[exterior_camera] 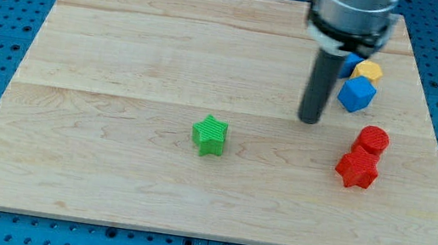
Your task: Move the red circle in between red star and green star
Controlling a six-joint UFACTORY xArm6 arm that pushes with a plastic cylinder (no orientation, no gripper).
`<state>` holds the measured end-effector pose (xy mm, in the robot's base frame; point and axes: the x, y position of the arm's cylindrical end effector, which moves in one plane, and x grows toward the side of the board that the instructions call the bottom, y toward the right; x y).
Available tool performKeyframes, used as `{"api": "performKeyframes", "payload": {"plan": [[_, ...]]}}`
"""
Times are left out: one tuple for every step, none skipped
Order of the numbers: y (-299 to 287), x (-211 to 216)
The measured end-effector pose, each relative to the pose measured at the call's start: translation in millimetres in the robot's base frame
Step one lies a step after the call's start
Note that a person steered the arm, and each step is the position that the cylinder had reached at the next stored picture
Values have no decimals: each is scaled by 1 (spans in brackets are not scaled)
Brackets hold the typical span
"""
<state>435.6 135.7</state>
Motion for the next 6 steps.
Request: {"api": "performKeyframes", "payload": {"plan": [[60, -4], [93, 30], [51, 40], [-8, 40], [-6, 40], [73, 39]]}}
